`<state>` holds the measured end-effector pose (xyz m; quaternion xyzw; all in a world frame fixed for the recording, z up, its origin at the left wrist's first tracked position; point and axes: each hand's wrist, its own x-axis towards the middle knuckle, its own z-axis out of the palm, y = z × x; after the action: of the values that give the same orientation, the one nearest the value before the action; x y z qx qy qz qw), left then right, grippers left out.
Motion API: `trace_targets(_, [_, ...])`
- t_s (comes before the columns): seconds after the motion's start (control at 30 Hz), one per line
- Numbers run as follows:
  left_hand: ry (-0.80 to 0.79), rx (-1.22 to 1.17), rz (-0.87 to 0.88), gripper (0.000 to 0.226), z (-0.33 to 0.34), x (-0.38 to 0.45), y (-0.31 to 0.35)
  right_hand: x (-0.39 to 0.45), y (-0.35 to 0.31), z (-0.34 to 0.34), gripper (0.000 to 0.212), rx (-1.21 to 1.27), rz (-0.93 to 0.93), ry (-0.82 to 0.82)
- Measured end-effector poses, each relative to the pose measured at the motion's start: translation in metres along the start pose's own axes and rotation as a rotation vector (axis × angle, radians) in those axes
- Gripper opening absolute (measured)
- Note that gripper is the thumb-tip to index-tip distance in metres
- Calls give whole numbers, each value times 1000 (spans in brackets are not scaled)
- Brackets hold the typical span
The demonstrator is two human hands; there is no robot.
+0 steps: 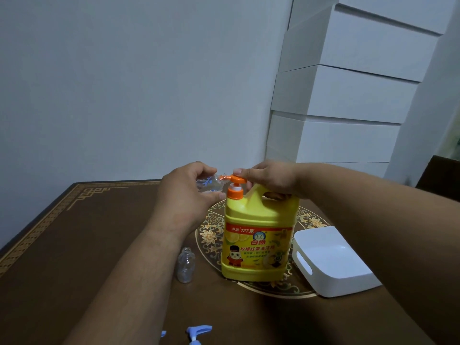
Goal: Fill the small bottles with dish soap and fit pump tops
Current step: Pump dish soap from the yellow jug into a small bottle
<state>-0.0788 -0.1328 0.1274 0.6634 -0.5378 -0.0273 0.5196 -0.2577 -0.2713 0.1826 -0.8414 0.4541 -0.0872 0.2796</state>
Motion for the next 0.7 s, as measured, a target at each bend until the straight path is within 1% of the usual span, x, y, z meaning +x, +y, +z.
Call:
trace_targets(0.07, [2, -11, -3, 51, 1, 0, 1, -1, 0, 1, 64, 6, -6, 19])
trace_targets(0.23, [38, -61, 8, 54, -1, 2, 1, -2, -2, 5, 85, 52, 51, 38])
trace_targets(0.33, [38, -61, 15, 55, -2, 1, 2, -3, -3, 5, 88, 57, 50, 28])
trace_targets(0.5, [25, -54, 6, 52, -1, 0, 4, -2, 2, 2, 72, 118, -7, 31])
trace_targets(0.63, [16, -26, 7, 52, 0, -1, 4, -4, 0, 1, 66, 74, 4, 29])
trace_targets(0.7, [10, -20, -1, 53, 1, -1, 2, -3, -1, 1, 67, 40, 9, 30])
